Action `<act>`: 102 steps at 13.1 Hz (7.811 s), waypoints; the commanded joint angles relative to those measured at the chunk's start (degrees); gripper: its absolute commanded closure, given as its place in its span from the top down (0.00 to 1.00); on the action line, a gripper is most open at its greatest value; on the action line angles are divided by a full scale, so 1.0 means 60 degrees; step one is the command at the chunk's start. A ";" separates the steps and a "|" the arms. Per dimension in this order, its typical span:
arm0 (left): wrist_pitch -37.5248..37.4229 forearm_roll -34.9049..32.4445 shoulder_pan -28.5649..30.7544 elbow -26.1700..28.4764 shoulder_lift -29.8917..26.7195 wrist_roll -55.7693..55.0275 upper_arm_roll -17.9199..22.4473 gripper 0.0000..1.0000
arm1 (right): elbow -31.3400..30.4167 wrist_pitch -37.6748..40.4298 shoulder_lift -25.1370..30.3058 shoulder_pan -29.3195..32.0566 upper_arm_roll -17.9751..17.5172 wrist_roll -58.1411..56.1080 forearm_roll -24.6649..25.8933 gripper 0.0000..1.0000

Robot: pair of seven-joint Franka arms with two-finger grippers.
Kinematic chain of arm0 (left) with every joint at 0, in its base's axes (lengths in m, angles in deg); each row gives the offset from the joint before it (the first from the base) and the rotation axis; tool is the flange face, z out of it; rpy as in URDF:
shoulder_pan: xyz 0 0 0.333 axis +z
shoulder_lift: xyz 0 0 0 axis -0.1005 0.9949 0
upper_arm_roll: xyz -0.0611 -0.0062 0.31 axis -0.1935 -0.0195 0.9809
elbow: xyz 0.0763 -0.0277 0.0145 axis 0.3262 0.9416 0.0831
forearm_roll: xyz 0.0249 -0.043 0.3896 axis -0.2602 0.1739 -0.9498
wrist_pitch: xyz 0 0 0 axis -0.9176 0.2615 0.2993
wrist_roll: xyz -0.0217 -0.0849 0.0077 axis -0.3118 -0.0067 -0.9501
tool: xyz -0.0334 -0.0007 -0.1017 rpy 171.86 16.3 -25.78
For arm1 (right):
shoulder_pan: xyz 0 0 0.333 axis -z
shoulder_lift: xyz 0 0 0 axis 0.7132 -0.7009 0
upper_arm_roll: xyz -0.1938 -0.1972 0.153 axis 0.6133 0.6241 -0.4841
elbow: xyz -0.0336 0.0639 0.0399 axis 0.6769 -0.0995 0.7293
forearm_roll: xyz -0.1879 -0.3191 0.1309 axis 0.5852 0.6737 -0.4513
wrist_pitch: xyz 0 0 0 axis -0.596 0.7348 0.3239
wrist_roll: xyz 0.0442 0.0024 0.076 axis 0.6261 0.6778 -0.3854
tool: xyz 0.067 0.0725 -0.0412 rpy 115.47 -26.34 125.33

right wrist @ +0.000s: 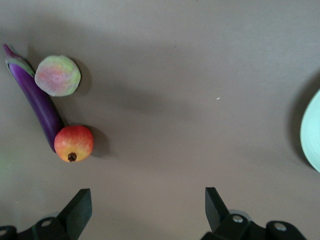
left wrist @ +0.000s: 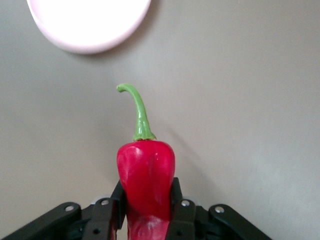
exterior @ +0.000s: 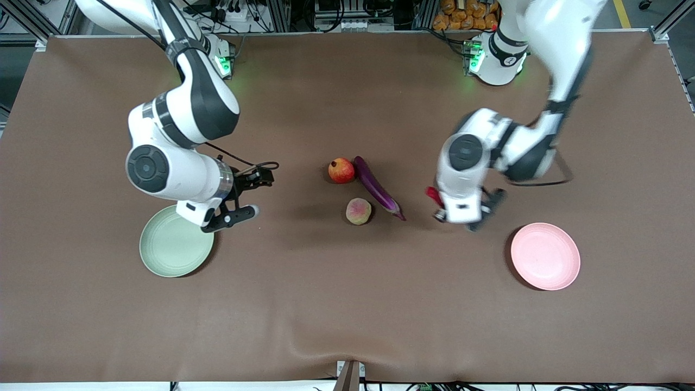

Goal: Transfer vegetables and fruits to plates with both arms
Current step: 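Carry the chili with the left gripper while the right gripper reaches the apple, then lower the chili onto the pink plate while the right gripper grasps the apple, then carry the apple to the green plate while the left gripper reaches the eggplant, then release the apple on the green plate while the left gripper lifts the eggplant, then place the eggplant on the pink plate while the right gripper grasps the peach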

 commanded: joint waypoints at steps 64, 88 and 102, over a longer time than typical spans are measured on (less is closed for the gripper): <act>0.4585 -0.0196 -0.0581 0.2283 0.1550 -0.4790 -0.2182 0.96 | 0.0143 -0.3430 -0.2888 0.4897 0.0162 -0.4324 0.1171 0.52; 0.0677 0.0039 0.4130 0.0863 -0.0324 0.0448 -0.4202 0.00 | 0.0788 -0.4612 -0.2740 -0.0914 0.0074 0.6318 -0.0674 1.00; 0.0603 0.1137 0.8604 -0.1465 0.2603 0.4840 -0.4087 0.00 | 0.1972 -0.6243 -0.4571 -0.3525 0.0177 0.8448 0.1068 1.00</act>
